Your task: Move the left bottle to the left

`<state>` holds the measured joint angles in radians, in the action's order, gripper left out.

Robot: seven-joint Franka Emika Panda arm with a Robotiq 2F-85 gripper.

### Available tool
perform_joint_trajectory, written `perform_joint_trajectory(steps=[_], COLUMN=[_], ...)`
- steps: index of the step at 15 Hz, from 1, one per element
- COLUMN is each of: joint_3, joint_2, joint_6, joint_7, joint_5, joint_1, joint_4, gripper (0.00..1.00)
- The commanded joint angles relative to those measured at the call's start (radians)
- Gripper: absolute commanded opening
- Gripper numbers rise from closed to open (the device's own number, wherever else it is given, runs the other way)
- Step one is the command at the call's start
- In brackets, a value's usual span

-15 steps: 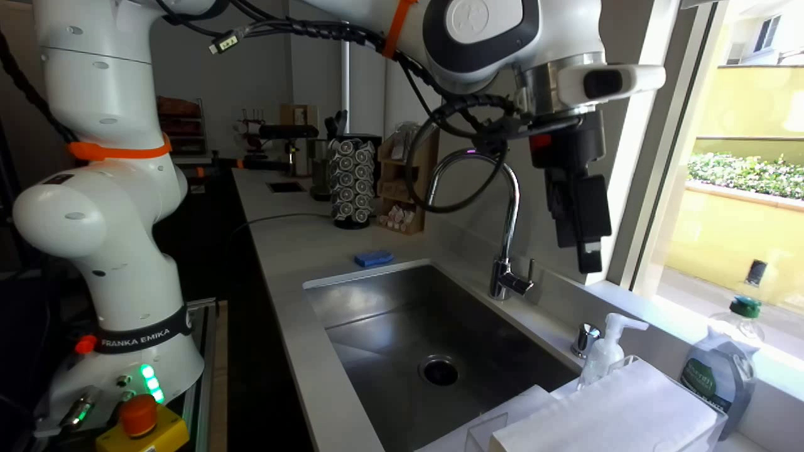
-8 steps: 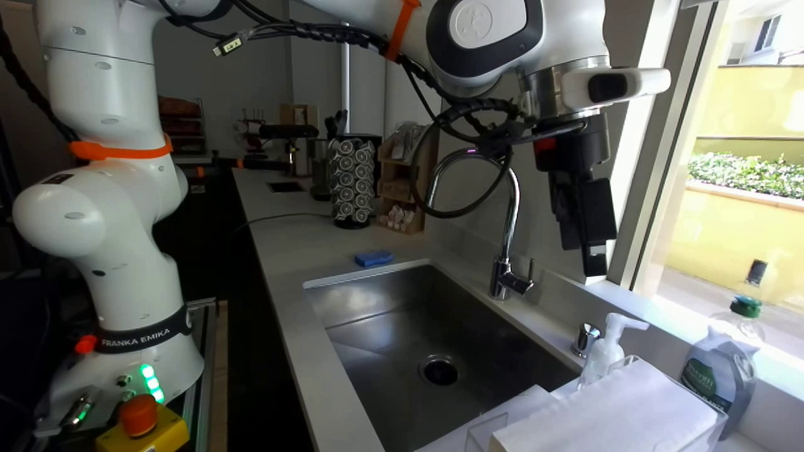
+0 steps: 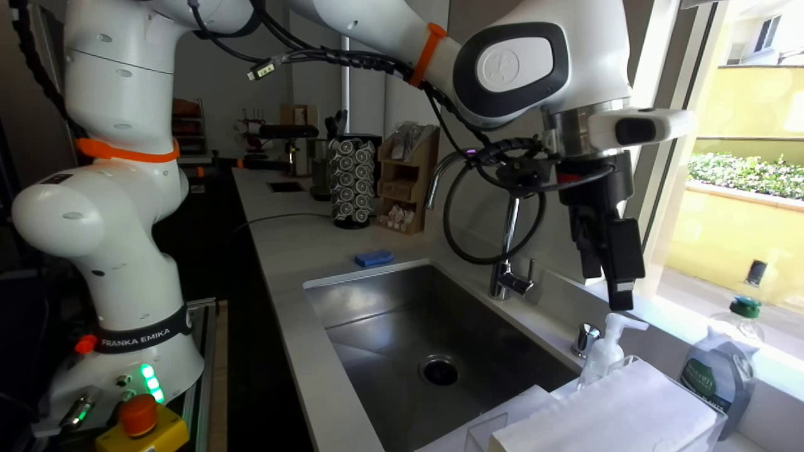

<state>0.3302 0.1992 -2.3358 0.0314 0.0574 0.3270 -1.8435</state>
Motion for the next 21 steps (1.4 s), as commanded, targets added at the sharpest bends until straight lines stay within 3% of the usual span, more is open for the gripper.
perform_joint_trajectory(steps=[1,6,21], joint_3=[-0.031,-0.089,-0.160], joint_2=[0.098,0.171,0.327], joint_6=[-0.042,-0.051,-0.029], joint_7=[-0.068,-0.147,-0.142], joint_5=[-0.116,-0.271,-0.335], joint_1=[0.035,0.074,0.114], joint_4=[0.080,0.149,0.284], gripper=[1.00,1.00,1.00])
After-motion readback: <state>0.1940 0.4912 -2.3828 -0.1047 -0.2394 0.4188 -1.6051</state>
